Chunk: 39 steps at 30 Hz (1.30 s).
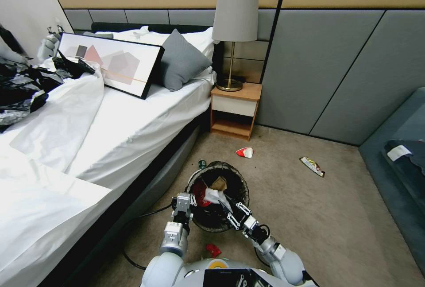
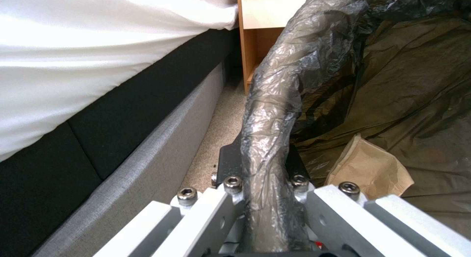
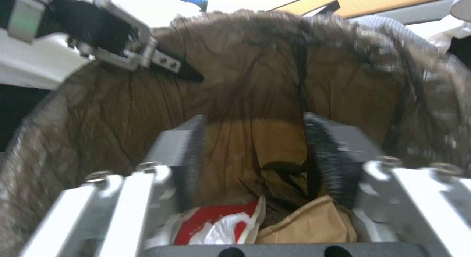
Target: Pick up the trash bin, then pick up the garbage from the floor and place it into the trash bin.
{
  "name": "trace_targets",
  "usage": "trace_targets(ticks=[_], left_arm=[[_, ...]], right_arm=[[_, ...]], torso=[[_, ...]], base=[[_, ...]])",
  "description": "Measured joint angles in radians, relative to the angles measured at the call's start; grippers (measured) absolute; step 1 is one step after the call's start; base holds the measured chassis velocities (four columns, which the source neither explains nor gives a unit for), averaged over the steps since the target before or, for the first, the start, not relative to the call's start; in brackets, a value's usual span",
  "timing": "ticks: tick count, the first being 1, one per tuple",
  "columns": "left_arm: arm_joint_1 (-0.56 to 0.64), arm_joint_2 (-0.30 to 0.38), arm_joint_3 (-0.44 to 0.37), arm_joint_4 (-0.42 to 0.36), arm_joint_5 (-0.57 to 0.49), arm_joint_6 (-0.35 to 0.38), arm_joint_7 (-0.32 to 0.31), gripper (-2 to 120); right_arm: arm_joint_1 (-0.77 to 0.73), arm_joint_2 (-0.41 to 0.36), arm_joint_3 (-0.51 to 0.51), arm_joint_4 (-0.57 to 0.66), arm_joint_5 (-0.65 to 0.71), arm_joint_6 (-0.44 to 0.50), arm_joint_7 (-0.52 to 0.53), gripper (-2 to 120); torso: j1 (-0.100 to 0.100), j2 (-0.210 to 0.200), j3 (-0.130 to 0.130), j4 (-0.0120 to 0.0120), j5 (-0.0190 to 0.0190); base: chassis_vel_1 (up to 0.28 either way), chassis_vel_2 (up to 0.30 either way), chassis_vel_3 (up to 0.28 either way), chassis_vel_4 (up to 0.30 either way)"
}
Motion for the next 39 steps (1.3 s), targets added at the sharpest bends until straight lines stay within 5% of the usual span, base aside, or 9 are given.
trace_targets(ticks=[11, 22, 26, 29, 39], left_arm=[[0.007, 0.0, 0.006, -0.004, 0.005, 0.0, 0.0, 0], [0.005, -0.002, 0.007, -0.004, 0.007, 0.0, 0.001, 0], [0.003, -0.002, 0.002, 0.001, 0.005, 0.0, 0.001, 0], [-0.002, -0.005, -0.001, 0.009, 0.004, 0.0, 0.0, 0], [-0.007, -0.004, -0.009, 0.013, -0.002, 0.0, 0.0, 0]], right_arm=[[-0.006, -0.013, 0.008, 0.021, 0.0, -0.001, -0.001, 100], [-0.01, -0.012, 0.027, 0.062, 0.002, 0.006, 0.011, 100], [-0.025, 0.003, 0.034, 0.141, -0.01, 0.015, 0.087, 100], [-0.037, 0.036, 0.053, 0.247, -0.063, 0.011, 0.267, 100], [-0.051, 0.082, 0.109, 0.298, -0.033, -0.007, 0.511, 100]], torso=[[0.0, 0.0, 0.0, 0.0, 0.0], [0.0, 0.0, 0.0, 0.0, 0.0001], [0.0, 0.0, 0.0, 0.0, 0.0], [0.0, 0.0, 0.0, -0.0001, -0.0003], [0.0, 0.0, 0.0, 0.0001, 0.0]], base=[[0.0, 0.0, 0.0, 0.0], [0.0, 0.0, 0.0, 0.0], [0.0, 0.0, 0.0, 0.0], [0.0, 0.0, 0.0, 0.0], [0.0, 0.0, 0.0, 0.0]])
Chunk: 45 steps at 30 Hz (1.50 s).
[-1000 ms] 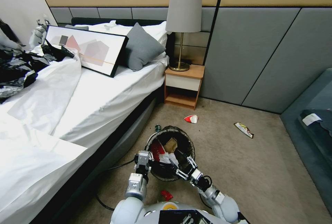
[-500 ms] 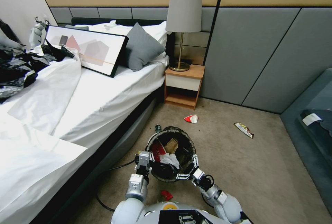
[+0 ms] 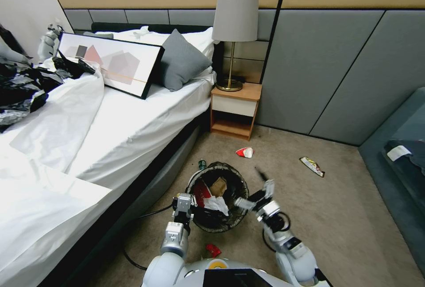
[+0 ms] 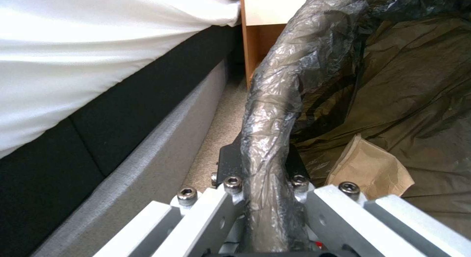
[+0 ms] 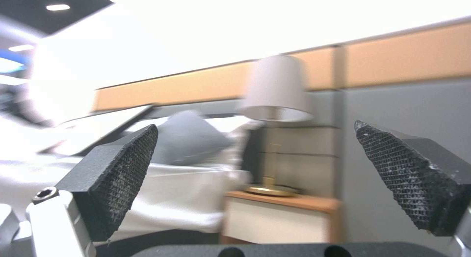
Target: Pick up the trash bin, then pick up the garbage from the floor and place it into the trash bin.
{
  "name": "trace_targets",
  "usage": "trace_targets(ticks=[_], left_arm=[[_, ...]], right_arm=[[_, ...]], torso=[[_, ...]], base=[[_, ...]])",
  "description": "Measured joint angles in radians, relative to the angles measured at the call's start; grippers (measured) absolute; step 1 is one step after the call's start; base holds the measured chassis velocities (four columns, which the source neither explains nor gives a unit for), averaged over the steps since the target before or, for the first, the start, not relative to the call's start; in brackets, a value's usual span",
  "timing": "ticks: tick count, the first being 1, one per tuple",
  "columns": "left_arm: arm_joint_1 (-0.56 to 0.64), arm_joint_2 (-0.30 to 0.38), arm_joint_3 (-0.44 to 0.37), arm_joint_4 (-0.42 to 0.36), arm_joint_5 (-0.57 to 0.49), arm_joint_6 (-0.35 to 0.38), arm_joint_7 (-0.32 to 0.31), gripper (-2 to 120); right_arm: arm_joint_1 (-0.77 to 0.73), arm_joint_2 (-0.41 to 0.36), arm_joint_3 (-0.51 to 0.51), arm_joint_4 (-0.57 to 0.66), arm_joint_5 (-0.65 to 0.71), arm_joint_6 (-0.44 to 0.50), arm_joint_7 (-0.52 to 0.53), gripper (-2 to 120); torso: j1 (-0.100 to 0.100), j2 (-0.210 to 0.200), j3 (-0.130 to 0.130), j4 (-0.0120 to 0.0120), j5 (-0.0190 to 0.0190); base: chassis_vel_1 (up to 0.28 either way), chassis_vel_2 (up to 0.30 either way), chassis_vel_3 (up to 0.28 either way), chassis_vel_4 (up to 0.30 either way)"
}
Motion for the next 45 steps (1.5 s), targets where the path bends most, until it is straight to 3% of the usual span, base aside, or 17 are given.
trace_targets(ticks=[15, 28, 45], left_arm=[[0.013, -0.012, -0.01, -0.004, -0.004, -0.001, -0.001, 0], [0.007, -0.022, -0.013, 0.026, -0.016, -0.044, 0.0, 0], [0.009, -0.024, -0.014, 0.027, -0.01, -0.047, 0.014, 0]], right_arm=[[-0.05, 0.071, 0.185, -0.256, 0.065, 0.119, 0.059, 100], [-0.052, 0.075, 0.187, -0.271, 0.063, 0.123, 0.043, 100], [-0.035, 0.076, 0.195, -0.266, 0.06, 0.12, 0.032, 100]], torso=[[0.0, 0.0, 0.0, -0.0001, 0.0], [0.0, 0.0, 0.0, -0.0001, 0.0], [0.0, 0.0, 0.0, 0.0, 0.0]], base=[[0.0, 0.0, 0.0, 0.0], [0.0, 0.0, 0.0, 0.0], [0.0, 0.0, 0.0, 0.0]])
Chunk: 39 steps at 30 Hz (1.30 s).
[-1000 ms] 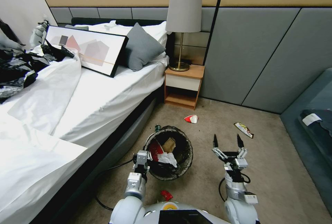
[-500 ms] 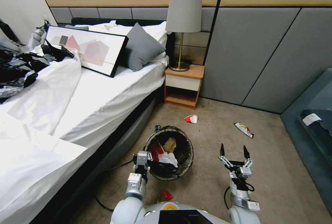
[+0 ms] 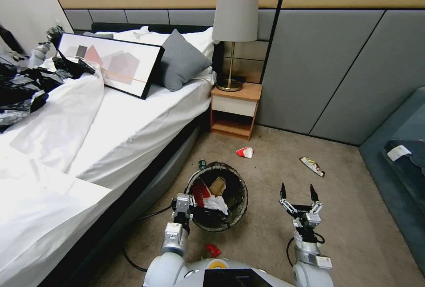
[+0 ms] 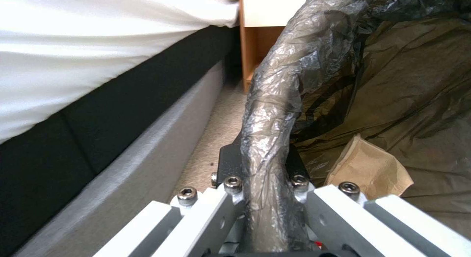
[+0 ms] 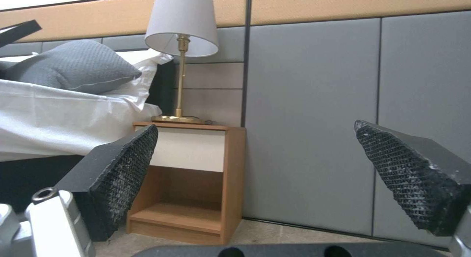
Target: Pick up the trash bin, then pick up the garbage from the floor and place it into the trash bin.
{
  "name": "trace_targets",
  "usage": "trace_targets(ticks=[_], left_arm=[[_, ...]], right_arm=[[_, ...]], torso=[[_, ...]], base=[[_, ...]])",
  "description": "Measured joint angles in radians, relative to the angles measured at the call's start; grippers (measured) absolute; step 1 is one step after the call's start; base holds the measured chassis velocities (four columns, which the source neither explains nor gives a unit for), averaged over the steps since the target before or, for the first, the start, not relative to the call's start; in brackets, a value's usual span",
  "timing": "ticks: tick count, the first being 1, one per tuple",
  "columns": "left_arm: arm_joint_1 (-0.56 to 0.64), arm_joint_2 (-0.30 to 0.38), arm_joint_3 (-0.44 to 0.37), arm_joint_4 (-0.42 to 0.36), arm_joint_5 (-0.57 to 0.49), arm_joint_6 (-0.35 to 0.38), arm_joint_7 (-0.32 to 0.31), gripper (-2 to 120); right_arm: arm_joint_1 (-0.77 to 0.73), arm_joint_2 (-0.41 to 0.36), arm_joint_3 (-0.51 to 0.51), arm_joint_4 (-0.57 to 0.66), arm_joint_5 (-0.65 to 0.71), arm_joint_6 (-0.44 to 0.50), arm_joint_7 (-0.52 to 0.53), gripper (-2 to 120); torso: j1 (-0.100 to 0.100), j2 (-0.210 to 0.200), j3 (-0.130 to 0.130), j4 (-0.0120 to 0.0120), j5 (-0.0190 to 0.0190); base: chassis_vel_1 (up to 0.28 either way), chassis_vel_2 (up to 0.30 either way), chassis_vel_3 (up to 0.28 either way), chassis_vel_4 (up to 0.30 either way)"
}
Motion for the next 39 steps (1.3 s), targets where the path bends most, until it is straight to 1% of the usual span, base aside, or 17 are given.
trace_targets(ticks=[13, 18, 20, 22, 39], left_arm=[[-0.002, 0.0, 0.0, 0.0, -0.001, -0.005, 0.01, 0], [-0.006, -0.001, 0.0, 0.003, -0.003, -0.009, 0.012, 0], [-0.006, -0.001, 0.001, 0.003, -0.004, -0.01, 0.012, 0], [-0.006, -0.001, 0.0, 0.004, -0.005, -0.012, 0.011, 0], [-0.002, -0.002, 0.001, 0.007, 0.008, -0.022, 0.011, 0]], right_arm=[[0.007, -0.001, 0.007, 0.001, 0.001, 0.0, -0.006, 100], [0.007, 0.001, 0.006, -0.001, 0.0, 0.0, -0.008, 100], [0.008, 0.001, 0.006, -0.001, 0.0, 0.0, -0.009, 100], [0.01, 0.001, 0.005, -0.001, 0.0, 0.0, -0.01, 100], [0.016, 0.002, 0.012, 0.0, -0.001, -0.001, -0.019, 100]], torso=[[0.0, 0.0, 0.0, -0.0001, -0.0001], [0.0, 0.0, 0.0, -0.0007, 0.0], [0.0, 0.0, 0.0, -0.0006, 0.0], [0.0, 0.0, 0.0, 0.0003, 0.0], [0.0, 0.0, 0.0, 0.0, -0.0001]], base=[[-0.055, -0.046, -0.05, -0.052], [-0.079, -0.095, -0.078, -0.074], [-0.079, -0.04, -0.033, -0.047], [0.0, 0.0, 0.0, 0.0], [0.0, 0.0, 0.0, 0.0]])
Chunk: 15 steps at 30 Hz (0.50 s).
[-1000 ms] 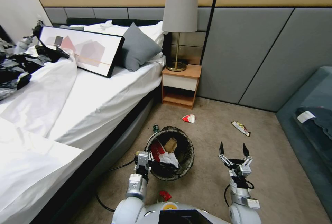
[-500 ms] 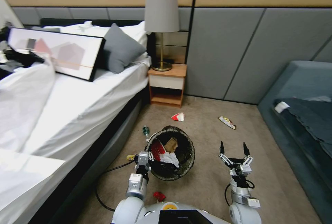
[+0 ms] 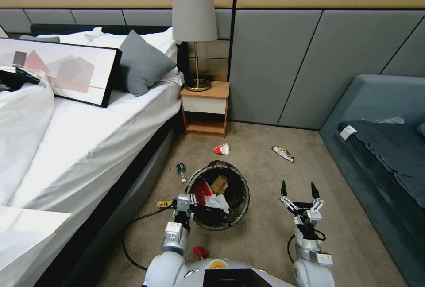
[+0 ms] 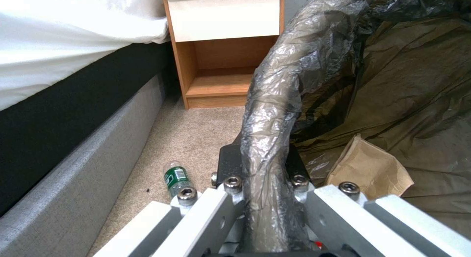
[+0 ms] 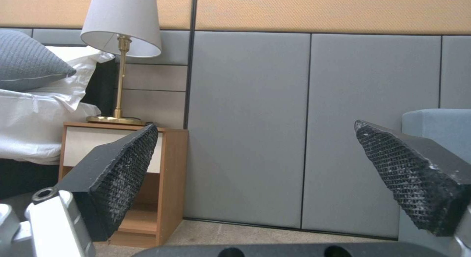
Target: Pick up the trash bin, then pick up the garbage from the floor and place it into the trash bin.
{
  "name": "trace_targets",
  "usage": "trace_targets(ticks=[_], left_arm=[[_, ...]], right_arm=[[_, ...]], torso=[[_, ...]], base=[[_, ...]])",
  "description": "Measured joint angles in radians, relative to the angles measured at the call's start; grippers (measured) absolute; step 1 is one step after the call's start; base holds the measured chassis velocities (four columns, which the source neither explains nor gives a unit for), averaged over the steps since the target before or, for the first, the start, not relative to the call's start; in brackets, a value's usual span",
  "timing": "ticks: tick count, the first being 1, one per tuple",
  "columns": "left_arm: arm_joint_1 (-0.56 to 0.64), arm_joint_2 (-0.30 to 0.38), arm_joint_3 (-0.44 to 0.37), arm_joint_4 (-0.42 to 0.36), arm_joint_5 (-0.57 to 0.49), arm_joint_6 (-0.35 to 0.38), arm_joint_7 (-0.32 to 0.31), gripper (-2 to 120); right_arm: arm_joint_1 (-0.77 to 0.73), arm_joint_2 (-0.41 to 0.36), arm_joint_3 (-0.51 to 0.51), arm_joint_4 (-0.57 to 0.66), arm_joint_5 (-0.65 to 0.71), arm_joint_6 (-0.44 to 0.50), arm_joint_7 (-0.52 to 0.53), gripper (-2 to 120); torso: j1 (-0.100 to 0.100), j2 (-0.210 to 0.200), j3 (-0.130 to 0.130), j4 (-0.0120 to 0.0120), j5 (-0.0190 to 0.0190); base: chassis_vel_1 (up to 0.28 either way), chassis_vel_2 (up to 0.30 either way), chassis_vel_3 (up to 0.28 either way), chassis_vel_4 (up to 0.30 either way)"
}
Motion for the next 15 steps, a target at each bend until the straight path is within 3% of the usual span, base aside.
trace_targets(ticks=[5, 15], left_arm=[[0.002, 0.0, 0.0, 0.0, 0.003, -0.001, 0.0, 0], [0.001, -0.002, 0.002, 0.004, 0.006, -0.003, 0.0, 0]], right_arm=[[0.0, 0.0, 0.0, -0.002, -0.001, 0.001, -0.003, 100], [0.003, -0.001, -0.002, -0.008, -0.002, 0.003, -0.004, 100]], torso=[[0.0, 0.0, 0.0, 0.0, 0.0], [0.0, 0.0, 0.0, 0.0, 0.0]], base=[[-0.007, 0.011, 0.004, -0.008], [-0.076, 0.07, 0.086, -0.075]])
